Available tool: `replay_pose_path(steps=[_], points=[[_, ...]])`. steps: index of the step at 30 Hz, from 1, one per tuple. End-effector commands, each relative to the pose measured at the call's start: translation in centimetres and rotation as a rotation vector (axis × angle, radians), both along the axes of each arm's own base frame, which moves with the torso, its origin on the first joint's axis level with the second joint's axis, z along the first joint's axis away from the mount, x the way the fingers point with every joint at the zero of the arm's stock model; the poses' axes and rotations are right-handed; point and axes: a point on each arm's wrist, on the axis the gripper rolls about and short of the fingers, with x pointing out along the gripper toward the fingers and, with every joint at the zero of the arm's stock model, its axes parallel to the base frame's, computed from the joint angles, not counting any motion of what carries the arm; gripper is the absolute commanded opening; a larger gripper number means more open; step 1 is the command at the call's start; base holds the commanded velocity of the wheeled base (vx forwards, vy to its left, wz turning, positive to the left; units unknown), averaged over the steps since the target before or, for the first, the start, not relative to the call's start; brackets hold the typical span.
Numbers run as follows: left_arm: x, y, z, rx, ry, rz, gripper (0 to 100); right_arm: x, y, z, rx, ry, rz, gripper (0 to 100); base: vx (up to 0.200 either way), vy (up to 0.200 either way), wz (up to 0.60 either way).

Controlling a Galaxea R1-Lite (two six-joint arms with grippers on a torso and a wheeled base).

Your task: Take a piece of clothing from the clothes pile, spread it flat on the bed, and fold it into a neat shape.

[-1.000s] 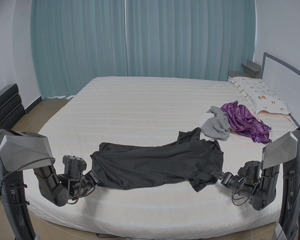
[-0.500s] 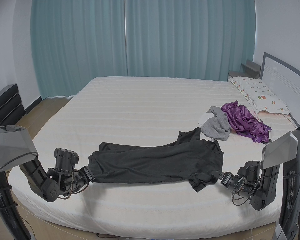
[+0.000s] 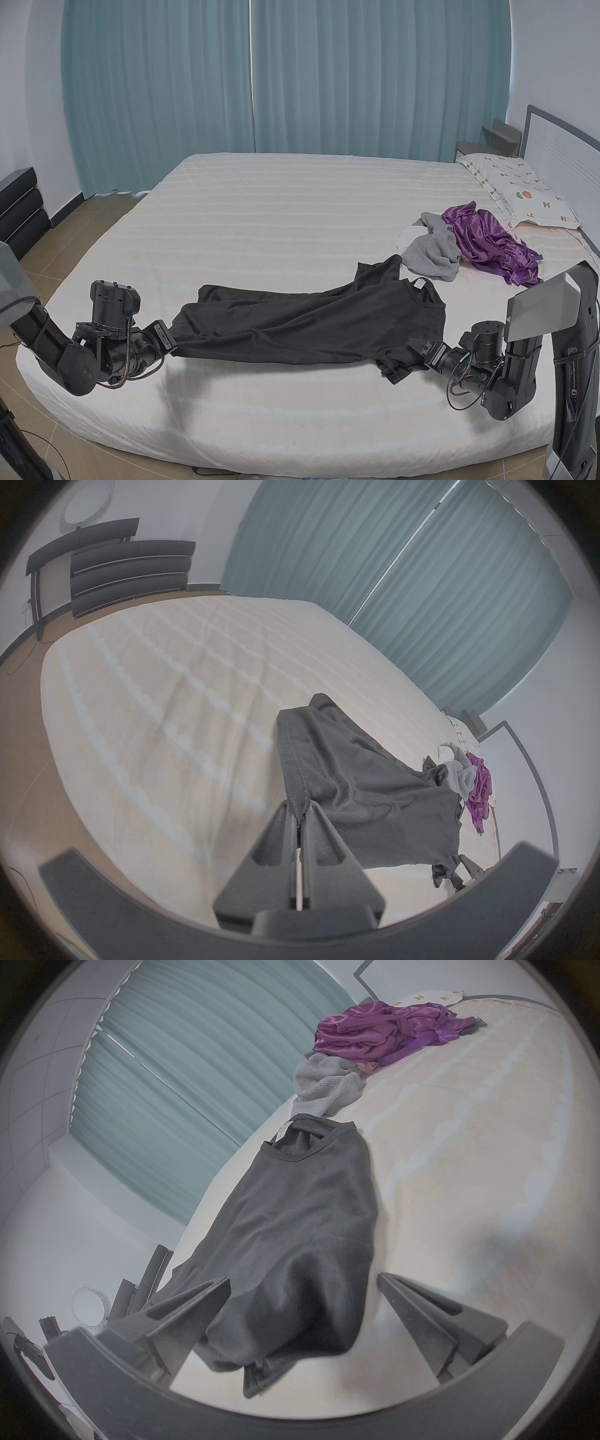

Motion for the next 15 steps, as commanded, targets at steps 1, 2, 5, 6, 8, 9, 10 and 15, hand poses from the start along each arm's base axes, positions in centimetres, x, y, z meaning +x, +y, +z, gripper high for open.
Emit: replay_pose_path(steps=[1, 2, 5, 6, 8, 9, 10, 15], points=[[0.1, 0.4, 0.4, 0.000, -0.016, 0.011, 0, 1.1, 0.5, -1.0, 0.000, -0.020, 0.000, 0, 0.000, 0.000, 0.00], [0.2, 0.4, 0.2, 0.000, -0.011, 0.012, 0, 1.3, 0.5, -0.9, 0.003, -0.026, -0.001, 0, 0.000, 0.000, 0.00], [0.5, 0.4, -0.2, 0.001, -0.001, 0.014, 0, 1.2, 0.3, -0.4, 0.006, -0.036, -0.007, 0, 0.000, 0.000, 0.00], [0.5, 0.4, -0.2, 0.002, 0.002, 0.013, 0, 1.1, 0.3, 0.0, 0.009, -0.044, -0.010, 0, 0.000, 0.000, 0.00], [0.5, 0.4, -0.2, 0.002, 0.002, 0.013, 0, 1.0, 0.1, 0.5, 0.014, -0.053, -0.014, 0, 0.000, 0.000, 0.00], [0.5, 0.5, -0.2, 0.003, 0.002, 0.016, 0, 0.5, -0.3, 1.8, 0.038, -0.059, -0.034, 0, 0.000, 0.000, 0.00], [0.5, 0.5, -0.1, 0.003, -0.001, 0.017, 0, 0.0, -0.5, 2.4, 0.053, -0.058, -0.043, 0, 0.000, 0.000, 0.00], [0.5, 1.1, 0.0, 0.013, -0.005, 0.028, 0, -1.9, -2.1, 4.5, 0.063, -0.059, -0.071, 0, 0.000, 0.000, 0.00]])
